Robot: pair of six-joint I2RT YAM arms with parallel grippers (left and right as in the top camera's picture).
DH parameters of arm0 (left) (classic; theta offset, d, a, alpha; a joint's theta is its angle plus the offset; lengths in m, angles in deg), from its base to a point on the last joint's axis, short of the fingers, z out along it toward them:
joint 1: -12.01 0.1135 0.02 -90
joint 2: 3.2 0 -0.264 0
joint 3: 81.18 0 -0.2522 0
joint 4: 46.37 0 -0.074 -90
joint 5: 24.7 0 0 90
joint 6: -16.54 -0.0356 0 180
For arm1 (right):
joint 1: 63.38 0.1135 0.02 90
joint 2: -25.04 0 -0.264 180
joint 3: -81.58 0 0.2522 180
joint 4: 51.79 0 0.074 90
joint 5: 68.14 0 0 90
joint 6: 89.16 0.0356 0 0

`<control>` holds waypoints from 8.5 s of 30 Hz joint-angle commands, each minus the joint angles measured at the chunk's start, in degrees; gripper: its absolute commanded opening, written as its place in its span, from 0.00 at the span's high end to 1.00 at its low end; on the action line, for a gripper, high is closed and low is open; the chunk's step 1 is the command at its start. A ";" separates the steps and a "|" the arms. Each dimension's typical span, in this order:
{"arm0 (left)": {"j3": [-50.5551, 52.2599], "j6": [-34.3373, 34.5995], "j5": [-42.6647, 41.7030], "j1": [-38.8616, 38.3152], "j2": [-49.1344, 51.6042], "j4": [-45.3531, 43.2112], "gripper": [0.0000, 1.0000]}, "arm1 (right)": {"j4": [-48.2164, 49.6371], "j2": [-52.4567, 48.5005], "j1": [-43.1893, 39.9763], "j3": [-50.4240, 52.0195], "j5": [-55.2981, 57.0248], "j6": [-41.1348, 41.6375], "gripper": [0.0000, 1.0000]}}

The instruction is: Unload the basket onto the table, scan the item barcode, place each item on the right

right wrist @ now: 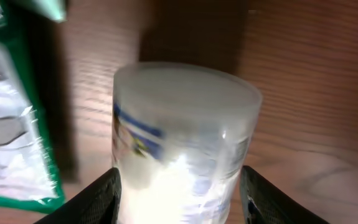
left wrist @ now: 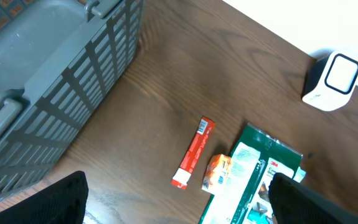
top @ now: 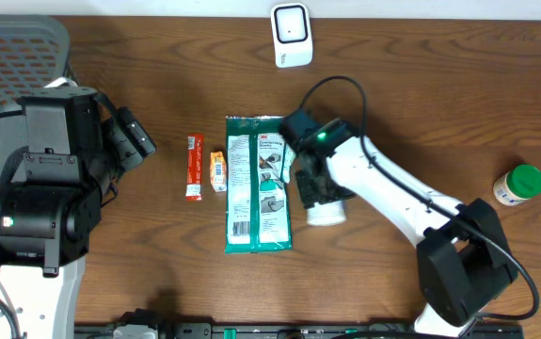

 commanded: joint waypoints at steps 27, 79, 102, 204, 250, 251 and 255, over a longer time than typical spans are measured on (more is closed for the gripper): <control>-0.68 -0.57 0.68 0.15 -0.09 0.15 0.10 | -1.73 0.02 -7.15 3.39 7.21 1.29 0.27; -0.68 -0.57 0.68 0.15 -0.09 0.15 0.10 | 4.85 0.09 -12.63 10.32 4.85 -1.53 0.34; -0.68 -0.57 0.68 0.15 -0.09 0.15 0.10 | -18.27 2.60 -12.98 -16.57 -8.35 -12.07 0.42; -0.68 -0.57 0.68 0.15 -0.09 0.15 0.10 | 7.04 2.21 -13.90 16.57 11.72 -1.99 0.34; -0.68 -0.57 0.68 0.15 -0.09 0.15 0.10 | -19.02 -11.74 -15.72 -57.79 -19.98 -8.15 0.84; -0.68 -0.57 0.68 0.15 -0.09 0.15 0.10 | -18.49 -13.55 -15.72 -59.60 -20.48 -7.82 0.84; -0.68 -0.57 0.68 0.15 -0.09 0.15 0.10 | -9.05 -24.02 -16.46 -65.79 -22.62 -4.68 0.82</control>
